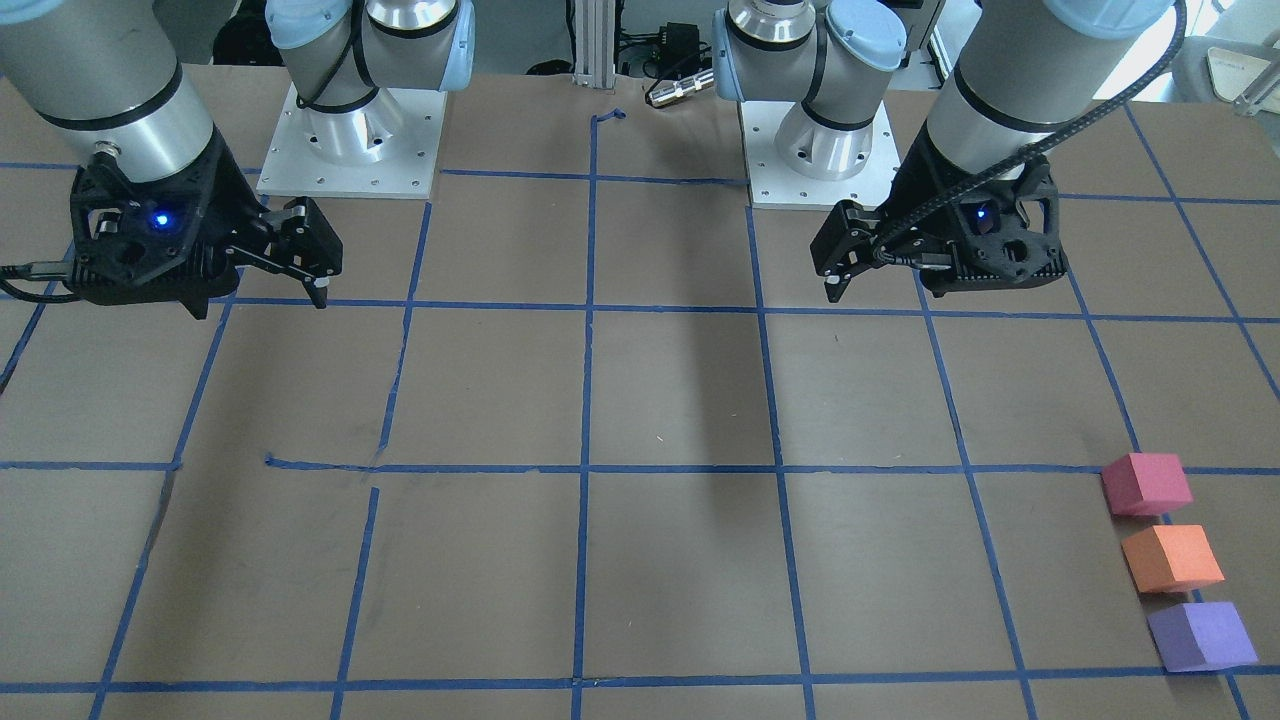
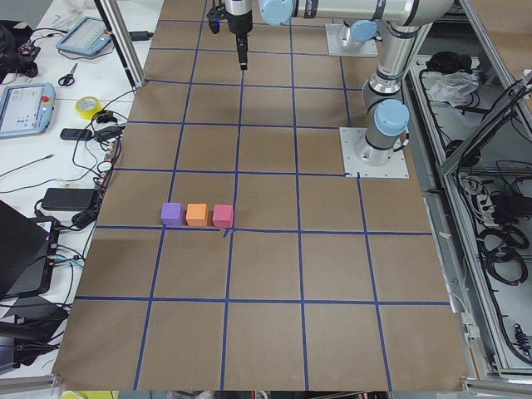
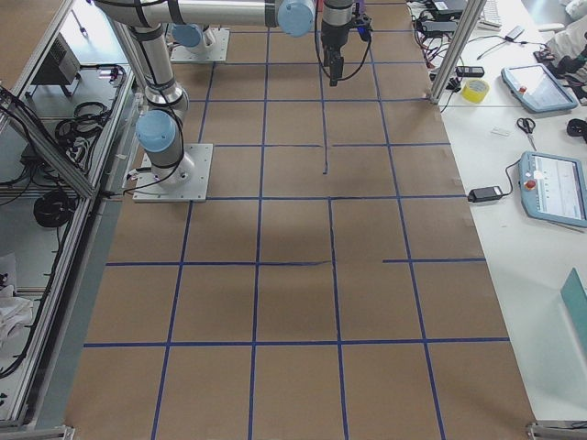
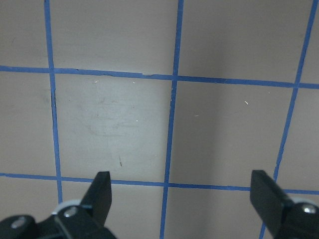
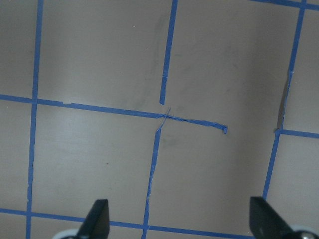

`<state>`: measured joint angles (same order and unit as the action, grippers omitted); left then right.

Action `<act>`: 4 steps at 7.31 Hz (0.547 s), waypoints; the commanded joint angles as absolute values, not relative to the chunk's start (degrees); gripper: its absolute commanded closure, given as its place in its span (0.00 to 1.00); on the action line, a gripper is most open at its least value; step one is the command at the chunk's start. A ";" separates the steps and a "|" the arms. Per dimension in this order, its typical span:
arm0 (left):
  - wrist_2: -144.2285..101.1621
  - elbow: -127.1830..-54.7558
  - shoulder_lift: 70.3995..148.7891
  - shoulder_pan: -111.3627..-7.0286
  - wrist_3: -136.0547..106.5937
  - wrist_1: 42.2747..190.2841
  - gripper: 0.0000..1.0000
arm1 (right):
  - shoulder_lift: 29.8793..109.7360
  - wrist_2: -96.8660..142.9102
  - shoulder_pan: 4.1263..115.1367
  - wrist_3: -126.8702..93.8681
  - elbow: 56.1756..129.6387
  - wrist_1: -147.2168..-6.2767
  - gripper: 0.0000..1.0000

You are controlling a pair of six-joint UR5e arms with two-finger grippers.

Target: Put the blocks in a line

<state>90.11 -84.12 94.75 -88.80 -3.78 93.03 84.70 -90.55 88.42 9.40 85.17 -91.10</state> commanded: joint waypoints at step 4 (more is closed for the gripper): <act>90.18 -84.02 94.66 -88.51 -3.60 92.90 0.00 | 84.55 -90.09 88.42 9.31 85.08 -93.34 0.00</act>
